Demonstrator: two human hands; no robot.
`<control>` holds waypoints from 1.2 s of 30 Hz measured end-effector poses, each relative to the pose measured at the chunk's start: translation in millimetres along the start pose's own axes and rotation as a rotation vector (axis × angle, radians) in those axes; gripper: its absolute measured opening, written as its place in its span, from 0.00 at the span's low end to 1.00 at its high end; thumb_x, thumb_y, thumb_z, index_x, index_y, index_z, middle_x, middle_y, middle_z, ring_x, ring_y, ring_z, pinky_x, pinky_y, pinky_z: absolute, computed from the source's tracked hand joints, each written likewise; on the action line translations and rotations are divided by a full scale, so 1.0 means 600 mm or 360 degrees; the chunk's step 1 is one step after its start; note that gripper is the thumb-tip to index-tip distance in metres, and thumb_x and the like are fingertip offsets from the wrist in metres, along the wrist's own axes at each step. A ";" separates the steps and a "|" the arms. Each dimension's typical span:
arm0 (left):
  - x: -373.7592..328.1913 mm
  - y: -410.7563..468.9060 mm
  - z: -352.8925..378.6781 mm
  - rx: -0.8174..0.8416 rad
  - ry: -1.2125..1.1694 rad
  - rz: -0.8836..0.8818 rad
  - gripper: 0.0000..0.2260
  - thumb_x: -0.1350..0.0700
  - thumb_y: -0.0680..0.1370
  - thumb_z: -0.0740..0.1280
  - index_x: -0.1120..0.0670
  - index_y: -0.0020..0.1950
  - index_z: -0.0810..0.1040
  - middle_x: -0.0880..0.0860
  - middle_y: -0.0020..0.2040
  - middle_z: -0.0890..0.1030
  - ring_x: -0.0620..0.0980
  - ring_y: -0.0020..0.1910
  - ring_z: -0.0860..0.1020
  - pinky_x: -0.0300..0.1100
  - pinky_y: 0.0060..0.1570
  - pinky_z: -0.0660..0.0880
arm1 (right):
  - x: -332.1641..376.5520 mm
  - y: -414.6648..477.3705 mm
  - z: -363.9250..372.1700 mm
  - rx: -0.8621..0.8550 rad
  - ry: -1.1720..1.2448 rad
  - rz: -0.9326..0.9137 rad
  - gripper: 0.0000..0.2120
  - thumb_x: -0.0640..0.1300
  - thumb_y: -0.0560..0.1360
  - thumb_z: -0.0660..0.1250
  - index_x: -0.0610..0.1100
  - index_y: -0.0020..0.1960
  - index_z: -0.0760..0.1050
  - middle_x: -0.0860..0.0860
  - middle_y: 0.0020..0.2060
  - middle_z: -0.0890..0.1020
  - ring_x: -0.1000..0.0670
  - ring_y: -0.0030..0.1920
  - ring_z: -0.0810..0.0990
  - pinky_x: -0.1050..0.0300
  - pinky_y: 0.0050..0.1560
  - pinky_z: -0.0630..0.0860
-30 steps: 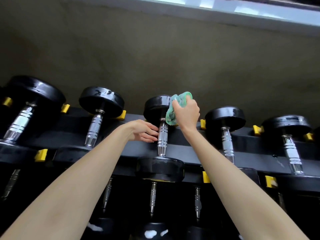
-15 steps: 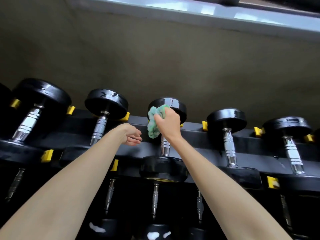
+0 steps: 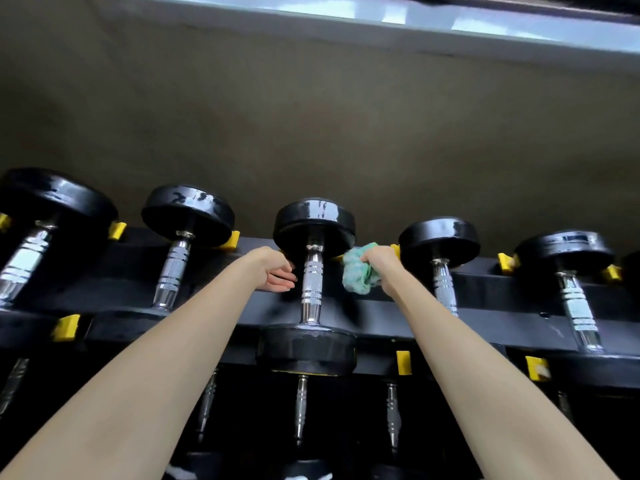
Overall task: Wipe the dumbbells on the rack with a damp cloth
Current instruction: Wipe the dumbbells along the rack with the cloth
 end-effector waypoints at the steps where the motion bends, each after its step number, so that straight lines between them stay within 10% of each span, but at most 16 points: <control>1: 0.002 0.004 0.001 -0.0003 -0.0003 -0.0012 0.13 0.67 0.81 0.53 0.64 0.63 0.71 0.63 0.63 0.75 0.59 0.62 0.75 0.47 0.56 0.73 | 0.005 0.010 -0.001 -0.0028 -0.0036 -0.0006 0.09 0.34 0.75 0.62 0.35 0.55 0.72 0.43 0.47 0.75 0.45 0.51 0.75 0.51 0.56 0.73; 7: -0.002 0.008 0.001 -0.0027 -0.0082 -0.0027 0.09 0.67 0.81 0.53 0.62 0.47 0.72 0.64 0.63 0.75 0.58 0.55 0.76 0.47 0.57 0.73 | 0.036 0.021 -0.013 -0.0072 -0.0249 -0.0270 0.09 0.33 0.71 0.59 0.41 0.48 0.73 0.43 0.45 0.75 0.45 0.45 0.72 0.59 0.41 0.68; 17: -0.018 -0.012 0.002 0.0081 -0.0110 0.0027 0.14 0.65 0.82 0.52 0.64 0.66 0.69 0.62 0.63 0.75 0.59 0.63 0.74 0.47 0.54 0.73 | 0.099 0.002 -0.016 0.0046 -0.0646 -0.0548 0.14 0.30 0.70 0.55 0.43 0.30 0.59 0.44 0.33 0.68 0.47 0.37 0.65 0.57 0.35 0.59; 23: 0.007 -0.021 0.016 0.0388 0.0122 0.0097 0.15 0.71 0.79 0.53 0.57 0.58 0.72 0.54 0.47 0.79 0.50 0.43 0.79 0.44 0.46 0.77 | 0.135 -0.015 -0.006 0.0002 -0.0872 -0.0577 0.12 0.33 0.70 0.54 0.43 0.30 0.59 0.48 0.29 0.66 0.46 0.40 0.63 0.57 0.28 0.57; 32: 0.016 -0.029 0.004 0.0511 0.0070 0.0101 0.20 0.73 0.79 0.50 0.55 0.64 0.69 0.57 0.51 0.80 0.53 0.47 0.79 0.45 0.49 0.76 | 0.177 -0.059 0.072 0.0011 -0.0933 -0.0761 0.14 0.42 0.78 0.53 0.38 0.58 0.70 0.38 0.60 0.74 0.38 0.59 0.72 0.54 0.50 0.64; 36: 0.025 -0.027 -0.011 0.0560 0.0108 0.0079 0.20 0.73 0.78 0.51 0.57 0.64 0.70 0.60 0.58 0.79 0.54 0.49 0.80 0.46 0.55 0.75 | 0.157 -0.072 0.074 0.0122 -0.0967 -0.0969 0.09 0.37 0.71 0.56 0.43 0.33 0.68 0.43 0.40 0.72 0.40 0.45 0.71 0.55 0.35 0.62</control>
Point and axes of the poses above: each hand's wrist, its own y-axis towards the middle knuckle, its own z-axis out of the palm, x = y × z, the point moved 2 cm from there along y, towards the middle knuckle
